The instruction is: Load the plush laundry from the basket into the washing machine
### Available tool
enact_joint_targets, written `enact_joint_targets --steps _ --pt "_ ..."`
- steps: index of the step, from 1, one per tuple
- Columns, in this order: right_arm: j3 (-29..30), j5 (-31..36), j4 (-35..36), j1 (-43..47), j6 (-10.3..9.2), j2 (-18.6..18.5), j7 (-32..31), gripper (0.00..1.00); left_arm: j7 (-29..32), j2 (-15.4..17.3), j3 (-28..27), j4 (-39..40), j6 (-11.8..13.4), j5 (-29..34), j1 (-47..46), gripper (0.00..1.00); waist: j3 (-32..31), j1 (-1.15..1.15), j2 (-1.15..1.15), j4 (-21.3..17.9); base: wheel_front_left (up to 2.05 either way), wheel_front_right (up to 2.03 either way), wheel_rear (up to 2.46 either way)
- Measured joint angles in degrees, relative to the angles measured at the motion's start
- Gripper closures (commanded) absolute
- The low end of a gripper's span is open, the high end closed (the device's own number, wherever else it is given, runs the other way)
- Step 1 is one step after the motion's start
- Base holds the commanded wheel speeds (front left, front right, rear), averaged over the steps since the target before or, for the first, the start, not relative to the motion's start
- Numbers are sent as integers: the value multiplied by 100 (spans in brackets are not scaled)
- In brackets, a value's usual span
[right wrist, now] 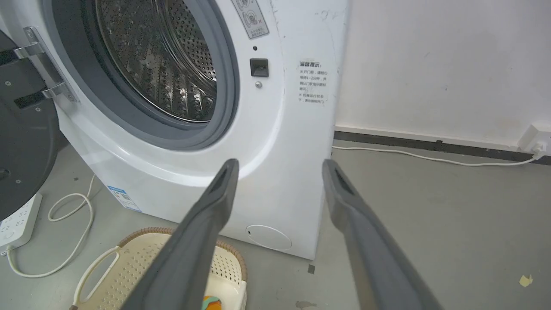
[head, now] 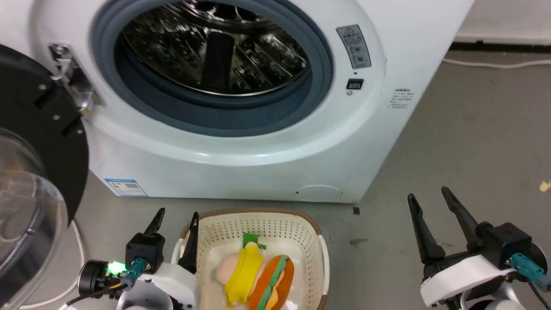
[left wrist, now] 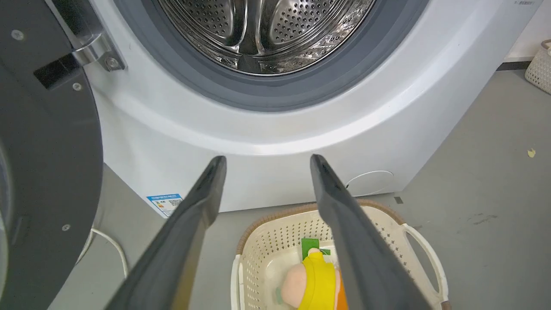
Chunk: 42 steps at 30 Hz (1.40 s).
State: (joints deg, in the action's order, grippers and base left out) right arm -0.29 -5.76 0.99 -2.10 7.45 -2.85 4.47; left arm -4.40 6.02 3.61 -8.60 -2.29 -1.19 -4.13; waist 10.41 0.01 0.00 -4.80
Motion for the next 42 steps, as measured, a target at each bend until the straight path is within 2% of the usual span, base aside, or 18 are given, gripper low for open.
enact_joint_targets --steps 10,18,31,42 --pt "-30 -180 104 -112 0 0 123 0 -121 257 361 -715 -49 -180 -394 0 456 0 0 -245 0 0 0" --pt "-65 -350 232 -211 0 -1 241 0 -127 546 938 -1544 -99 -483 -907 0 966 0 0 -459 0 0 0" --pt "-204 -600 312 -431 0 0 382 0 -118 920 1396 -2660 -193 -772 -1621 0 1646 0 0 -747 0 0 0" --pt "-343 -836 348 -550 0 0 525 0 394 1146 1974 -3473 -248 -1178 -2245 0 2262 0 0 -1010 0 0 0"
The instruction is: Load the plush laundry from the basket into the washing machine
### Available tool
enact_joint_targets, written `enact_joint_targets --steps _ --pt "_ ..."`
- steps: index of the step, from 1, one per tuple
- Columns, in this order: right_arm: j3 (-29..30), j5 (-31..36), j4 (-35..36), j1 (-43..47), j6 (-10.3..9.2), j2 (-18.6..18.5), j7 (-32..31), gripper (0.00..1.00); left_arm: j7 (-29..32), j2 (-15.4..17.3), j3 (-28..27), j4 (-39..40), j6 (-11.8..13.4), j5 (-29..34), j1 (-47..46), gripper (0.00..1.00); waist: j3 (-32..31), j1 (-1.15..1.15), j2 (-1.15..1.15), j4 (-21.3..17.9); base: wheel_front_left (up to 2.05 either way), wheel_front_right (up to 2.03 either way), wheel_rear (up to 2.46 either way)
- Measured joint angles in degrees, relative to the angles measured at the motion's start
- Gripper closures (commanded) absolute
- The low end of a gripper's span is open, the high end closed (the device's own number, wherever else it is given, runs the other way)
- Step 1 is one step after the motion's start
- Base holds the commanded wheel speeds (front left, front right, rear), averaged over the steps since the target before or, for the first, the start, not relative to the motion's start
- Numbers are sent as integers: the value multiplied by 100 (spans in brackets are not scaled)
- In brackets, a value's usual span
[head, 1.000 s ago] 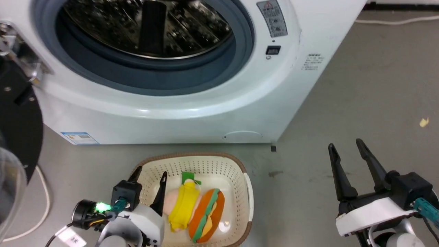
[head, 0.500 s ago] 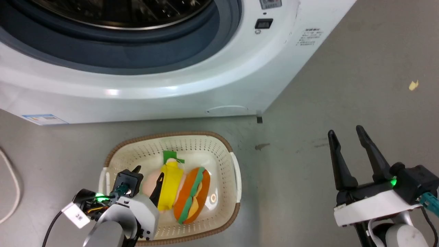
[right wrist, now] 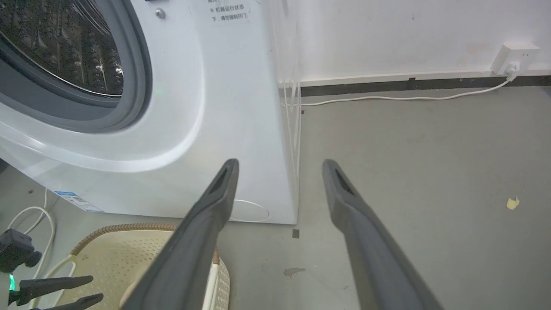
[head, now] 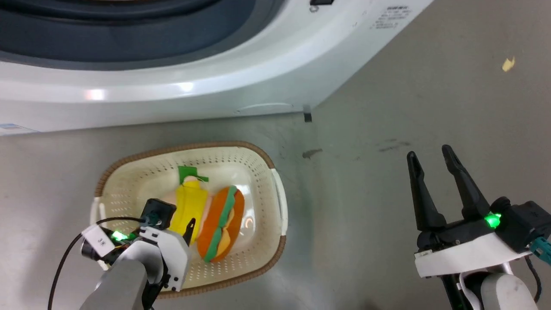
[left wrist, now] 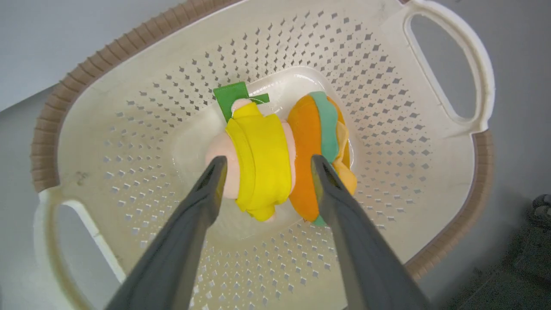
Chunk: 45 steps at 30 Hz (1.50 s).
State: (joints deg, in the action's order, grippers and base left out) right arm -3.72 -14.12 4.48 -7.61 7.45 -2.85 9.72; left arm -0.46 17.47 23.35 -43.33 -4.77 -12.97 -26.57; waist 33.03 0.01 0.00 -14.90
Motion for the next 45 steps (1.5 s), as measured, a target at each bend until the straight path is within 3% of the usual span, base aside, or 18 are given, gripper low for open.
enact_joint_targets --steps 12,33,34,35,45 --pt "-163 -270 99 -269 0 0 135 0 129 501 604 -688 -76 -303 -840 0 749 0 0 -281 0 0 0" --pt "-330 -672 266 -475 0 0 378 0 135 821 1751 -2001 -149 -688 -2092 0 1879 -1 0 -690 0 0 0" --pt "-336 -690 266 -477 0 0 385 0 137 825 1804 -2070 -157 -725 -2142 36 1925 -1 0 -710 0 0 0" --pt "-343 -715 266 -480 0 0 396 0 136 839 1858 -2138 -180 -744 -2186 100 1969 0 0 -733 0 0 0" --pt "-423 -862 219 -825 0 0 501 0 -70 918 2152 -2648 -280 -1116 -2413 100 2101 -1 0 -962 0 0 0"
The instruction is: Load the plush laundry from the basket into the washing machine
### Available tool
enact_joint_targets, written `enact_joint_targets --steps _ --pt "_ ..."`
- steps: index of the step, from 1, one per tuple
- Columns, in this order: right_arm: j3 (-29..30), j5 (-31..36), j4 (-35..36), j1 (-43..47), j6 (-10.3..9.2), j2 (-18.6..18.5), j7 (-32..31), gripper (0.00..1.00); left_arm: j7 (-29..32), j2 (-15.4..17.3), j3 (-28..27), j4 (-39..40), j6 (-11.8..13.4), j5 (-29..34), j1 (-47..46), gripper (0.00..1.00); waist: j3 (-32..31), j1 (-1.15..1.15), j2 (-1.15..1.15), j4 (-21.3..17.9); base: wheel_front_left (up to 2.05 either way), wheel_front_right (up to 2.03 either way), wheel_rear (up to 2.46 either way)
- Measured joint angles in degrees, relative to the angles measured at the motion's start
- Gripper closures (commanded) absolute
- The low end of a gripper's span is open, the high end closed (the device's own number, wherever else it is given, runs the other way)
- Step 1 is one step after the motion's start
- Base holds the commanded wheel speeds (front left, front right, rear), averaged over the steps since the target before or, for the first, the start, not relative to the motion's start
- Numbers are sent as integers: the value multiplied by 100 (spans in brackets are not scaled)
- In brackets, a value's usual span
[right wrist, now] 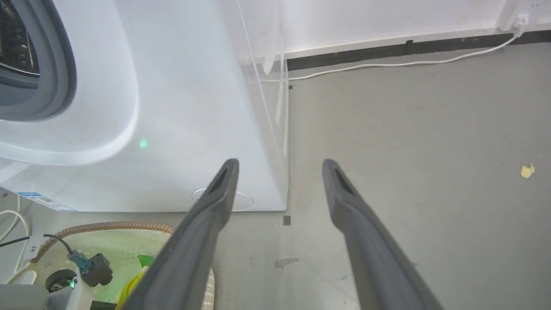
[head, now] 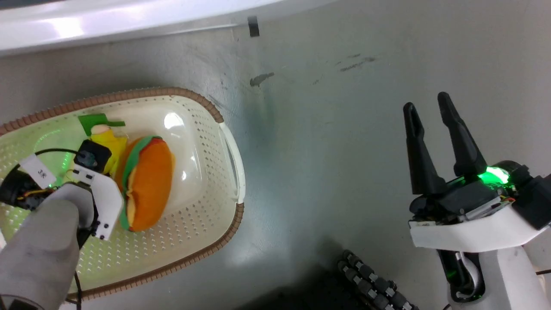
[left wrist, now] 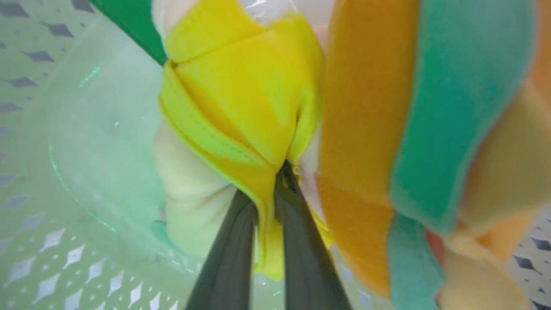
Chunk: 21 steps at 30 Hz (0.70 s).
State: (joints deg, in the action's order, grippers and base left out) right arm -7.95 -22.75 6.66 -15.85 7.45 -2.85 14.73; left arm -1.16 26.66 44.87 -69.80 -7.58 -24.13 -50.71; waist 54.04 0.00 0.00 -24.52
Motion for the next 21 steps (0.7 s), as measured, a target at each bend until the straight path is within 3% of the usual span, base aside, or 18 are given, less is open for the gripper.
enact_joint_targets --steps 12,21 --pt "356 383 -298 105 0 -1 0 0 -802 -606 -92 -144 8 -421 850 100 -1223 0 0 393 0 0 0" --pt "514 723 -495 448 0 -1 0 0 -1329 -870 -363 156 9 -781 1512 100 -2385 -1 0 870 0 0 0"
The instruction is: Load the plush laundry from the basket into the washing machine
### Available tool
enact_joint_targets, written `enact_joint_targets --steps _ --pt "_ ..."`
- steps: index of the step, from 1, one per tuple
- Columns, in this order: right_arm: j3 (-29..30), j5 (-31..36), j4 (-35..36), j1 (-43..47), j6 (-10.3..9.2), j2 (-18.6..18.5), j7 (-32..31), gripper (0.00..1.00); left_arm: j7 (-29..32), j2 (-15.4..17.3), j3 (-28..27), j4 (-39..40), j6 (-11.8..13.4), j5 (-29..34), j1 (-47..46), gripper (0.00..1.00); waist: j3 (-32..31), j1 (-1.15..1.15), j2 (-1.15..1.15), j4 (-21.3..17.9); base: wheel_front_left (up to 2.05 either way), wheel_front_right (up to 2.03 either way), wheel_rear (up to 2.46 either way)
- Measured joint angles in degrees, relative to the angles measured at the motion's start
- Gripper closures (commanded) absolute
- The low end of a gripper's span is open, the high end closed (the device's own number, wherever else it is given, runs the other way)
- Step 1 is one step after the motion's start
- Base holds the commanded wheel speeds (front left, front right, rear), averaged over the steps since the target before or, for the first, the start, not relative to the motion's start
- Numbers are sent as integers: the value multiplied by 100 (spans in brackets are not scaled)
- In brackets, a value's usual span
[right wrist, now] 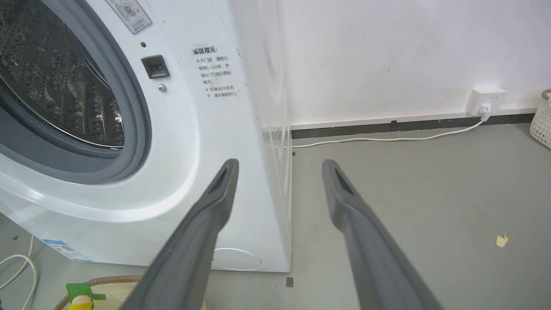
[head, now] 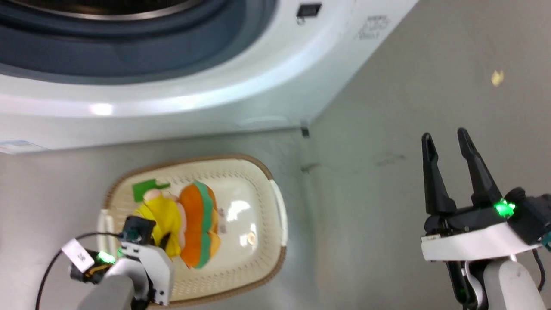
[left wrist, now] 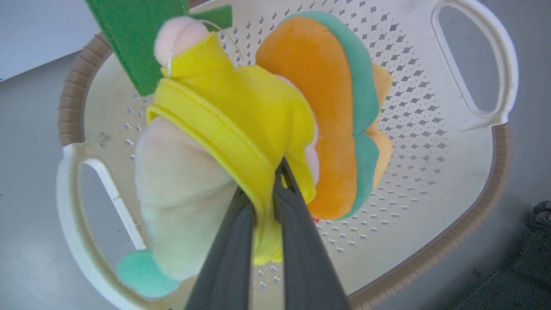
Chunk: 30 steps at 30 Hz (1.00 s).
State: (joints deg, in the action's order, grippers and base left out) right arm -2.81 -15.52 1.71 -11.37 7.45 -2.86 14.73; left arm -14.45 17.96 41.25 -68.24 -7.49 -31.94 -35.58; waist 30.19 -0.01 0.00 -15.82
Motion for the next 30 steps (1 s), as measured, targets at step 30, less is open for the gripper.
enact_joint_targets --steps 30 --pt "160 204 -138 630 0 0 0 0 -22 -708 -3498 6269 200 1523 2515 100 -1492 1 0 891 0 0 0"
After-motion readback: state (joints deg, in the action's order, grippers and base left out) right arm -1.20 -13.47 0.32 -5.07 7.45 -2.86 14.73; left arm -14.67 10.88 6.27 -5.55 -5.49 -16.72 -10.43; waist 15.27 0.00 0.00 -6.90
